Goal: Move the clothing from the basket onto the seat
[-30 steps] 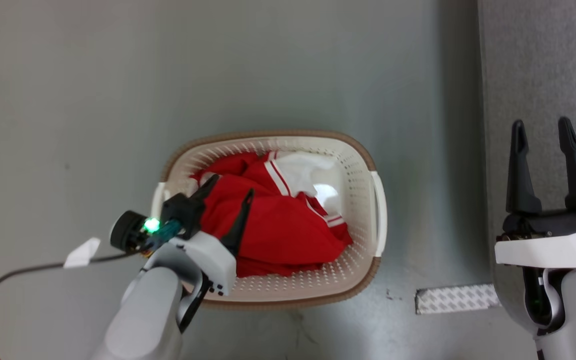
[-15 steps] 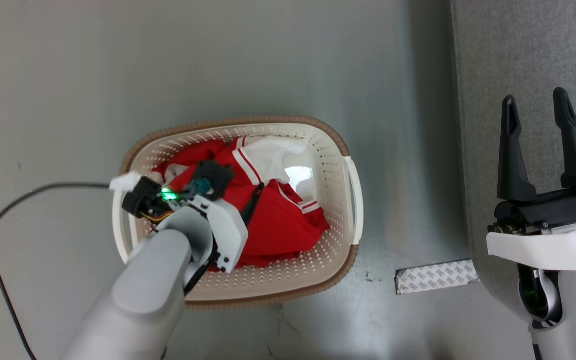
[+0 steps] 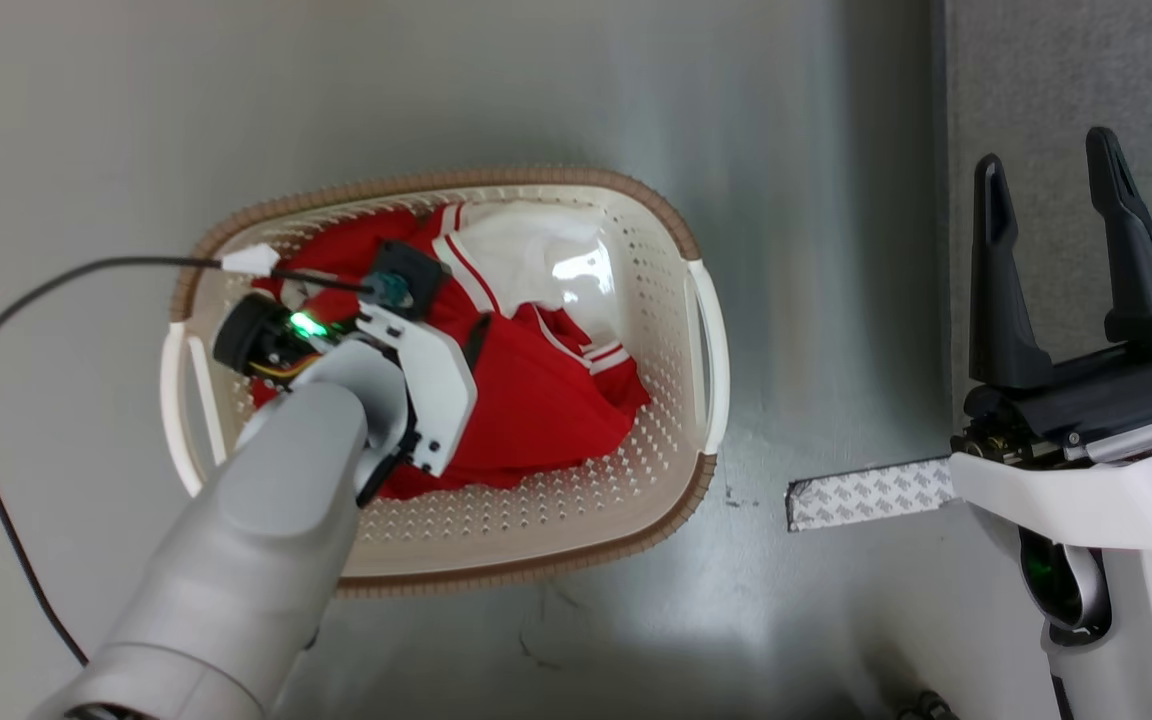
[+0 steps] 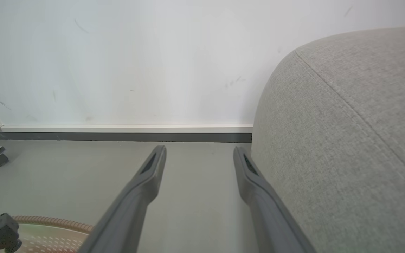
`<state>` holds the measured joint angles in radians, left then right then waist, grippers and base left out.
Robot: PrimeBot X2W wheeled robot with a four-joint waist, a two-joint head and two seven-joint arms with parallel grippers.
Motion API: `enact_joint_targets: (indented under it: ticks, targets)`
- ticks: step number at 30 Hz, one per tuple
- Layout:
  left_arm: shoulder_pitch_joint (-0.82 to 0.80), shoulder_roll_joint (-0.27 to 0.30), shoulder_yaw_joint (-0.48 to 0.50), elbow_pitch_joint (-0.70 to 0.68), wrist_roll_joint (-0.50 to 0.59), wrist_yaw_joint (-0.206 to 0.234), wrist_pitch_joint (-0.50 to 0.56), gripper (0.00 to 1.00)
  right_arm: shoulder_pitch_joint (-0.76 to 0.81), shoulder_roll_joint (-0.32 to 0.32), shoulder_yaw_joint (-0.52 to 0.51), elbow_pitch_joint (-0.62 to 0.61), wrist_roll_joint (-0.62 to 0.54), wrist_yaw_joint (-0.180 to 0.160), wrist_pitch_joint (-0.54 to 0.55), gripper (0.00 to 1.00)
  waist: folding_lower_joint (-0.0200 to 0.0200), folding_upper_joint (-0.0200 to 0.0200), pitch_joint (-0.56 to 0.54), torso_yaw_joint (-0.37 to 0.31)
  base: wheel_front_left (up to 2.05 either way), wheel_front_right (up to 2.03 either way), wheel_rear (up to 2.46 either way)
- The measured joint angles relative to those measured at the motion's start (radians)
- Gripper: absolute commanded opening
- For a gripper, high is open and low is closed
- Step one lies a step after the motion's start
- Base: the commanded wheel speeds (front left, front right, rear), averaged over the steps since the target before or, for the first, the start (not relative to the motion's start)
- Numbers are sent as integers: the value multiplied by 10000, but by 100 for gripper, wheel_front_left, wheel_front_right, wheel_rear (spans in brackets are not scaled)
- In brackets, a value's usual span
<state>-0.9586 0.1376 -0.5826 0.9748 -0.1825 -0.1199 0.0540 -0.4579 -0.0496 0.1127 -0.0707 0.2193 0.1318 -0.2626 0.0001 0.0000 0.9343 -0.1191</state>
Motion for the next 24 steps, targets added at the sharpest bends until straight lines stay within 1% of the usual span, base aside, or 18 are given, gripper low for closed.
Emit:
enact_joint_targets:
  ticks: [7, 14, 15, 16, 17, 20, 24]
  targets:
    - [-595, -17, -88, 819, 6, 17, -121, 100, -124, 8, 138, -276, -75, 0, -25, 100, -1, 0, 611, -94, 0, 0, 0]
    - [-891, -21, -341, 1476, 21, -27, -31, 100, -177, 15, 240, -362, -42, 2, -29, 100, -2, 0, 892, -218, 0, 0, 0]
    - [-909, -21, -397, 1538, 21, -31, -35, 64, -190, 17, 257, -372, -29, 2, -29, 100, -2, 0, 921, -249, 0, 0, 0]
    - [-933, -19, -447, 1588, 21, -35, -63, 30, -213, 21, 267, -376, 10, 2, -31, 100, -2, 0, 947, -283, 0, 0, 0]
    - [-970, -19, -514, 1636, 21, -42, -109, 0, -227, 27, 274, -378, 29, 4, -31, 100, -2, 0, 967, -319, 0, 0, 0]
    - [-1025, -23, -809, 1801, 46, -67, -134, 0, -244, 58, 280, -372, 157, 15, -31, 100, -1, 0, 992, -418, 0, 0, 0]
    - [-1059, -128, -1011, 1787, -19, -75, -623, 0, -239, 105, 222, -198, 249, 44, -27, 100, -1, 0, 835, -429, 0, 0, 0]
